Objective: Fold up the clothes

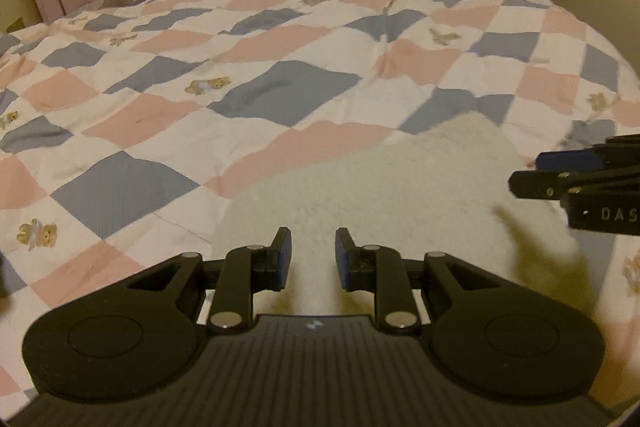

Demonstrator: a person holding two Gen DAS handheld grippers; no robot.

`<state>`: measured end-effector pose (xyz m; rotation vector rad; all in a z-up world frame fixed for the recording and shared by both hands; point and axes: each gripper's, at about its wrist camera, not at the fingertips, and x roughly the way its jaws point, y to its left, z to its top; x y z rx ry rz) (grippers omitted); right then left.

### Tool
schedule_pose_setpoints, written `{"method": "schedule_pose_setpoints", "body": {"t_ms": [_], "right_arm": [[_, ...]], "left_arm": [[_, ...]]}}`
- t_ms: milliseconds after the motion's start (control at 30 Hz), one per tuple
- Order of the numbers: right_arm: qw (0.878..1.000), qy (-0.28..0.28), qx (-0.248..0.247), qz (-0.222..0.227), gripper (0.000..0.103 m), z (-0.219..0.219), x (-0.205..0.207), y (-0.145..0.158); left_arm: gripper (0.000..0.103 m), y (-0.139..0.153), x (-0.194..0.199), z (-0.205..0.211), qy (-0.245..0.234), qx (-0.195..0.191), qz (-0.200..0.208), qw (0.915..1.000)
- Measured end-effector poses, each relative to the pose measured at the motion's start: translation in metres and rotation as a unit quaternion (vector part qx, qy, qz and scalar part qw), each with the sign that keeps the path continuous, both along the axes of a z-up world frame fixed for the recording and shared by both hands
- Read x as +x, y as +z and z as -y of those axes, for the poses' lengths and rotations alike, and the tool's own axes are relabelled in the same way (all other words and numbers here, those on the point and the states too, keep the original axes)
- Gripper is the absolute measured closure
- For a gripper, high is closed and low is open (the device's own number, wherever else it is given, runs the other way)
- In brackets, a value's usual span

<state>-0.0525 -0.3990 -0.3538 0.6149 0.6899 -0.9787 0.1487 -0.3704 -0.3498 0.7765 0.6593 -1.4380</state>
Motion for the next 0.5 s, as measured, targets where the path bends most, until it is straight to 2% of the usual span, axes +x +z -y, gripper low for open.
{"method": "schedule_pose_setpoints", "body": {"t_ms": [67, 200, 300, 500], "right_arm": [[1.000, 0.000, 0.003, -0.009, 0.062, 0.014, 0.004, -0.012], [0.997, 0.022, 0.056, -0.054, 0.063, 0.029, 0.013, -0.052], [0.994, 0.033, 0.072, -0.074, 0.062, 0.029, 0.018, -0.071], [0.994, 0.024, 0.076, -0.072, 0.062, 0.033, 0.019, -0.079]], "left_arm": [[0.083, -0.012, 0.006, 0.013, 0.012, 0.012, -0.004, 0.9998], [0.081, -0.052, 0.016, 0.024, 0.020, 0.058, -0.004, 0.9981], [0.081, -0.065, 0.006, 0.020, 0.003, 0.048, 0.025, 0.9985], [0.081, -0.070, 0.008, 0.020, 0.011, 0.042, 0.018, 0.9989]]}}
